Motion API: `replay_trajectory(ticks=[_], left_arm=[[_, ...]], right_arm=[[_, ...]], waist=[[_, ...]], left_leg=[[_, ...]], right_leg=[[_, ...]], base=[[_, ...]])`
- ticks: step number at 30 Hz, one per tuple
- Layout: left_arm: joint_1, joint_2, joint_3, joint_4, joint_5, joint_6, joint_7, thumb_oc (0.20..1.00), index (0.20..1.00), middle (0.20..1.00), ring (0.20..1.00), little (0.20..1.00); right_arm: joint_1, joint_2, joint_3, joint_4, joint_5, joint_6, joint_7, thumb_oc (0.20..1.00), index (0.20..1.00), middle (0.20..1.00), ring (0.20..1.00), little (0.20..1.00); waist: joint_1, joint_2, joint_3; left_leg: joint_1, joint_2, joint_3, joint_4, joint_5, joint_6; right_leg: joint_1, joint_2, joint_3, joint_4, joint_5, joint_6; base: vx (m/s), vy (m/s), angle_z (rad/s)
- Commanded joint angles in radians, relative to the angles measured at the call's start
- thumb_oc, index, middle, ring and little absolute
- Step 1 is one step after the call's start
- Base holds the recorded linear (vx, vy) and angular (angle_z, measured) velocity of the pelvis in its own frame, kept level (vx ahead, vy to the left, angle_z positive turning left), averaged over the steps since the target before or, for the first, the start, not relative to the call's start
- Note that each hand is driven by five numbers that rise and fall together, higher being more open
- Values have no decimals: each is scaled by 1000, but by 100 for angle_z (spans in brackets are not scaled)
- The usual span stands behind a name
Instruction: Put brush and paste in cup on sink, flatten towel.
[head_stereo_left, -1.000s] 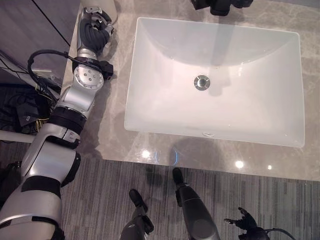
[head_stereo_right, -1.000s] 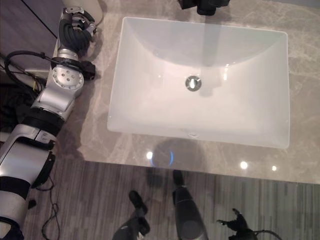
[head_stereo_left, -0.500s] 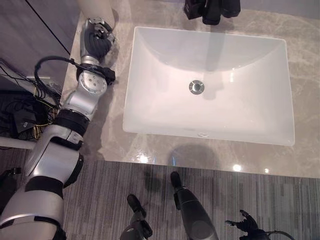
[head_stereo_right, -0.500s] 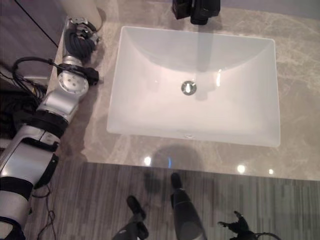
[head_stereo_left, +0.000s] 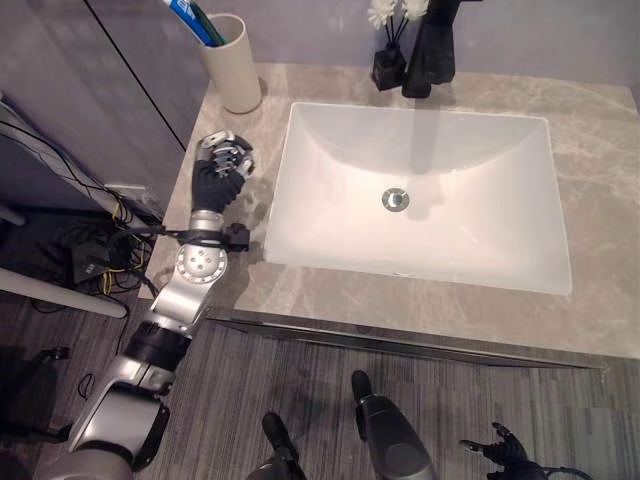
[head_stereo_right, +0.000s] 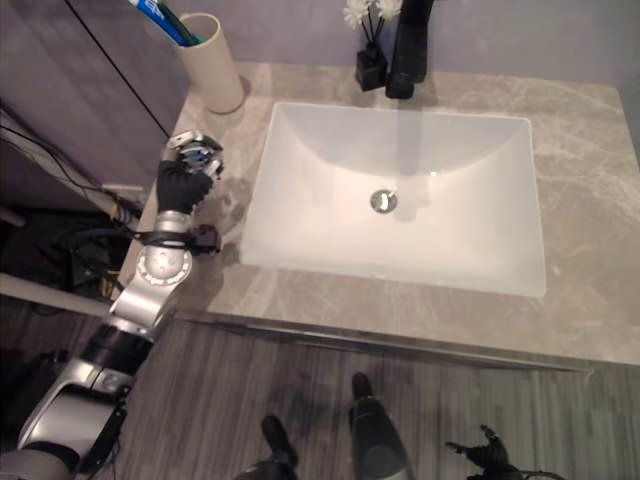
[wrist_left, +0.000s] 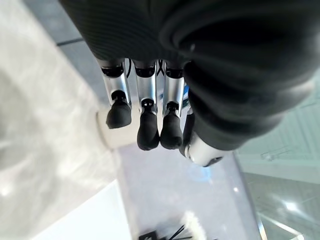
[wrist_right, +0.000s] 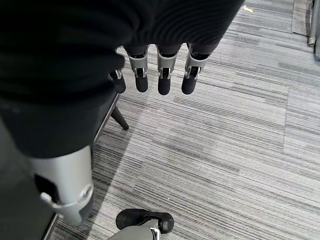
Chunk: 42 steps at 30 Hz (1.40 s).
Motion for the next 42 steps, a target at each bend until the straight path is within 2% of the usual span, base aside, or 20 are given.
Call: replay_trajectory(ticks=[1, 2, 3, 4, 6, 7, 11, 12, 14, 17, 23, 25, 26, 27, 28, 29, 30, 34, 39, 42], left_arm=[[-31, 12, 87, -32, -41, -70, -38, 200, 200, 200, 200, 200], [-31, 12, 87, -32, -41, -70, -38, 200, 200, 200, 200, 200], [-24, 19, 80, -49, -49, -76, -59, 200, 200, 200, 200, 200], [-20, 23, 81, -58, -52, -74, -62, 200, 200, 200, 200, 200], [-6, 32, 94, -71, -42, -68, -65, 200, 200, 200, 200, 200], [15, 38, 108, -84, -39, -67, -68, 200, 200, 200, 200, 200], [38, 45, 107, -99, -44, -78, -68, 200, 200, 200, 200, 200], [52, 69, 109, -116, -39, -83, -73, 200, 200, 200, 200, 200], [63, 62, 110, -131, -35, -80, -82, 200, 200, 200, 200, 200], [71, 62, 96, -152, -30, -87, -101, 200, 200, 200, 200, 200], [83, 82, 102, -183, -9, -91, -100, 200, 200, 200, 200, 200], [118, 103, 127, -213, -2, -93, -100, 200, 200, 200, 200, 200], [136, 113, 143, -225, 6, -92, -99, 200, 200, 200, 200, 200], [137, 114, 145, -226, 6, -91, -99, 200, 200, 200, 200, 200], [151, 125, 156, -239, 17, -87, -103, 200, 200, 200, 200, 200], [188, 143, 199, -265, 41, -77, -101, 200, 200, 200, 200, 200], [214, 154, 228, -270, 64, -70, -102, 200, 200, 200, 200, 200], [300, 161, 301, -274, 107, -59, -109, 200, 200, 200, 200, 200], [356, 143, 338, -168, 140, -18, -86, 200, 200, 200, 200, 200], [367, 146, 343, -104, 140, -2, -80, 200, 200, 200, 200, 200]], right_arm=[[68, -38, -37, 31, -25, 7, -5, 1000, 1000, 1000, 1000, 1000], [68, -38, -37, 31, -25, 7, -5, 1000, 1000, 1000, 1000, 1000], [72, -50, -45, 47, -27, 8, -4, 1000, 1000, 1000, 1000, 1000], [66, -54, -45, 54, -26, 8, -7, 1000, 1000, 1000, 1000, 1000], [52, -60, -49, 65, -17, 9, -10, 1000, 1000, 1000, 1000, 1000], [50, -62, -57, 66, -13, 11, -9, 1000, 1000, 1000, 1000, 1000], [57, -64, -60, 60, -17, 13, -8, 1000, 1000, 1000, 1000, 1000], [51, -65, -47, 56, -23, 13, 2, 1000, 1000, 1000, 1000, 1000], [54, -54, -44, 53, -26, 13, 7, 1000, 1000, 1000, 1000, 1000], [52, -34, -36, 46, -36, 22, 11, 1000, 1000, 1000, 1000, 1000], [29, -10, 37, 26, -129, 35, 17, 1000, 1000, 1000, 1000, 1000], [19, 3, 56, 14, -151, 34, 20, 1000, 1000, 1000, 1000, 1000], [15, 9, 63, 18, -164, 37, 22, 1000, 1000, 1000, 1000, 1000], [14, 10, 64, 19, -164, 37, 22, 1000, 1000, 1000, 1000, 1000], [10, 13, 68, 20, -173, 37, 26, 1000, 1000, 1000, 1000, 1000], [2, 19, 76, 14, -193, 36, 28, 1000, 1000, 1000, 1000, 1000], [-4, 22, 83, 10, -198, 34, 33, 1000, 1000, 1000, 1000, 1000], [4, 16, 85, 9, -211, 28, 48, 1000, 1000, 1000, 1000, 1000], [24, 0, 57, 8, -189, 27, 50, 1000, 1000, 1000, 1000, 1000], [44, -25, 26, 8, -163, 24, 45, 1000, 1000, 1000, 1000, 1000]], waist=[[-6, -32, -15], [-6, -32, -15], [5, -52, -7], [14, -63, -2], [41, -79, -1], [48, -88, -5], [55, -98, -9], [70, -107, -6], [59, -109, -14], [50, -110, -19], [54, -121, -12], [70, -127, -10], [90, -128, -3], [90, -130, -5], [106, -128, -2], [142, -125, -3], [153, -129, -10], [159, -141, -43], [179, -153, -65], [169, -154, -74]], left_leg=[[156, -33, -75, 147, -45, -18], [156, -33, -76, 148, -45, -18], [119, -46, -140, 246, -33, -19], [101, -74, -187, 274, -39, -15], [36, -157, -298, 255, -105, 18], [13, -175, -342, 220, -132, 34], [-32, -161, -369, 189, -103, 33], [-78, -188, -418, 226, -94, 37], [-60, -179, -368, 218, -114, 49], [-38, -203, -281, 214, -146, 88], [-32, -233, -181, 243, -190, 124], [-18, -226, -148, 235, -194, 128], [-6, -214, -128, 233, -201, 129], [-9, -215, -126, 231, -196, 128], [2, -206, -113, 227, -201, 128], [15, -193, -81, 213, -190, 121], [27, -189, -64, 202, -184, 117], [64, -183, -52, 161, -167, 110], [112, -153, -89, 146, -158, 88], [95, -122, -112, 227, -149, 60]], right_leg=[[109, 59, 60, -96, 50, -3], [109, 59, 59, -97, 50, -3], [154, 62, 62, -136, 55, -18], [167, 63, 71, -148, 59, -21], [172, 60, 114, -160, 62, -11], [180, 61, 143, -165, 67, -1], [184, 53, 175, -170, 75, 15], [184, 48, 211, -158, 78, 27], [181, 46, 249, -159, 80, 40], [169, 18, 320, -169, 107, 80], [135, -39, 369, -206, 193, 143], [121, -42, 349, -206, 213, 151], [115, -50, 276, -195, 206, 147], [112, -50, 278, -196, 210, 147], [111, -60, 199, -183, 201, 134], [126, -87, -2, -149, 160, 109], [139, -82, -54, -134, 142, 101], [166, -54, -36, -157, 145, 97], [222, -12, -49, -173, 102, 59], [257, 11, -48, -200, 92, 33]], base=[[-3, -118, 4], [-18, -128, 14], [-15, -102, 15], [-18, -86, 13], [30, 31, -8], [63, 46, -53], [53, 94, -43], [67, 176, -15], [74, 330, -71], [28, 362, -112], [-49, 217, -63], [-42, 137, -58], [-34, 35, -61], [-34, 35, -76], [-83, 60, -81], [-92, 79, -101], [-92, 58, -91], [48, -66, -41], [104, -231, 1], [130, -242, 31]])
